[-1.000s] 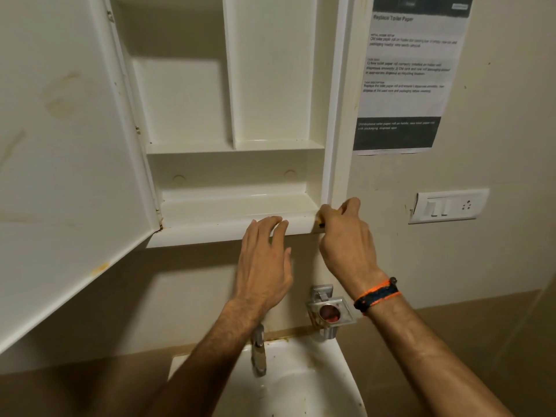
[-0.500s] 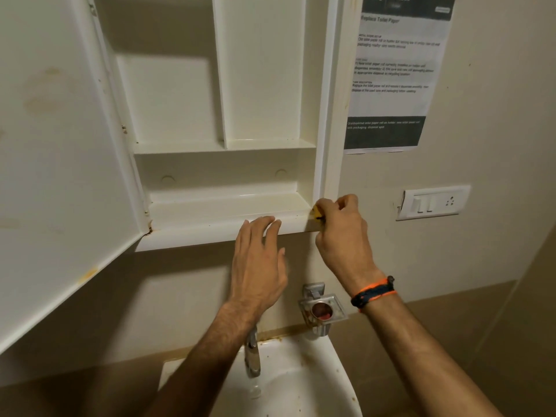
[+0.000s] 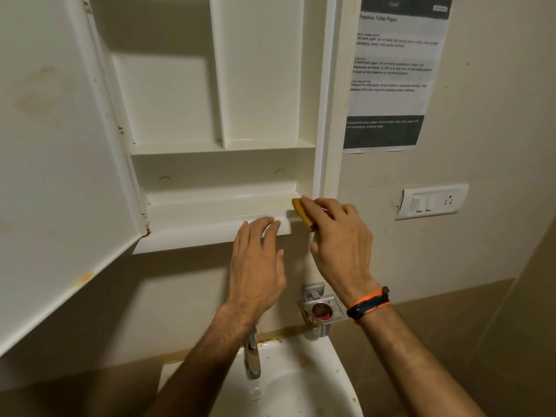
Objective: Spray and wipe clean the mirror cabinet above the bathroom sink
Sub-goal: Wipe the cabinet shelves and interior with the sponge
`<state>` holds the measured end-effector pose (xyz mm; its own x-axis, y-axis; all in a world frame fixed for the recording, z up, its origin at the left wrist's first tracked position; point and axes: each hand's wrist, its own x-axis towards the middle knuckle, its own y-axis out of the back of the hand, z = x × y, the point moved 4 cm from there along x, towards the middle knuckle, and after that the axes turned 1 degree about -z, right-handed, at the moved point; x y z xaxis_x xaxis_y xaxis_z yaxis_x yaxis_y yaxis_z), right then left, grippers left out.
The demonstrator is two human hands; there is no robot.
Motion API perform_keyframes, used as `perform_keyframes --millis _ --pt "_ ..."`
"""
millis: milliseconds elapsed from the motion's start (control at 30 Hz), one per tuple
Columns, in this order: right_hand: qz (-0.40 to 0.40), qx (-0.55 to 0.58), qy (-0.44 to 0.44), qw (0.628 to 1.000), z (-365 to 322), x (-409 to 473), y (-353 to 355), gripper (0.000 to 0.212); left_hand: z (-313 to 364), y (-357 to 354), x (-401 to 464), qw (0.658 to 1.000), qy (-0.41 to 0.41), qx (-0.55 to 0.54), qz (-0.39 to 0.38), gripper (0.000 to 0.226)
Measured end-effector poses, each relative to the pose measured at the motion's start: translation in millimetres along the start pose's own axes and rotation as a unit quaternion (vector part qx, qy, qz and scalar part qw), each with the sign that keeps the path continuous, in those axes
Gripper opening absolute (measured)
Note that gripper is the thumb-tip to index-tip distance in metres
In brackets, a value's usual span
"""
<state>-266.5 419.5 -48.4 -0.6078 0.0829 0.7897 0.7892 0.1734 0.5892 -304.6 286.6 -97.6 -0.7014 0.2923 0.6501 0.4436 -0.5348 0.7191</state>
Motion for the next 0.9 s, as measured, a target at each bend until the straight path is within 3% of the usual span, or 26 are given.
perform_keyframes --millis 67,133,233,367,533,633,733,833,900 --pt "0.005 -0.027 0.075 0.997 -6.4 2.3 -6.1 0.036 0.2 0.3 0.5 1.0 -0.002 0.001 -0.002 0.053" --pt "-0.047 -0.001 0.11 0.993 -10.9 -0.6 -13.3 0.042 -0.2 0.2 0.6 1.0 -0.001 0.004 -0.005 0.054" --pt "-0.093 0.043 0.074 0.992 -5.8 -6.8 -16.4 0.052 -1.6 0.3 0.1 1.0 -0.003 0.005 -0.008 0.054" --pt "-0.059 0.085 -0.011 0.995 20.6 -12.9 -9.7 0.036 -3.1 -0.4 0.9 1.0 -0.006 0.005 -0.007 0.054" --pt "0.005 0.103 0.027 0.994 15.5 -7.7 -5.6 0.045 -2.1 -1.7 0.4 1.0 0.0 0.01 -0.004 0.054" --pt "-0.057 0.057 0.049 0.995 5.9 -11.6 -18.1 0.043 -1.2 -1.5 -0.3 1.0 0.003 0.011 -0.001 0.054" --pt "-0.086 0.055 0.002 0.995 13.7 -29.7 -26.0 0.061 -1.8 -1.0 -0.9 1.0 -0.002 0.009 0.003 0.054" --pt "-0.041 0.128 -0.049 0.99 25.5 -40.3 -20.1 0.056 -2.3 -1.6 0.2 1.0 0.001 0.009 0.005 0.055" --pt "0.013 0.143 -0.035 0.989 27.0 -36.9 -12.3 0.055 -1.5 -2.7 0.6 1.0 0.005 0.011 0.003 0.055"
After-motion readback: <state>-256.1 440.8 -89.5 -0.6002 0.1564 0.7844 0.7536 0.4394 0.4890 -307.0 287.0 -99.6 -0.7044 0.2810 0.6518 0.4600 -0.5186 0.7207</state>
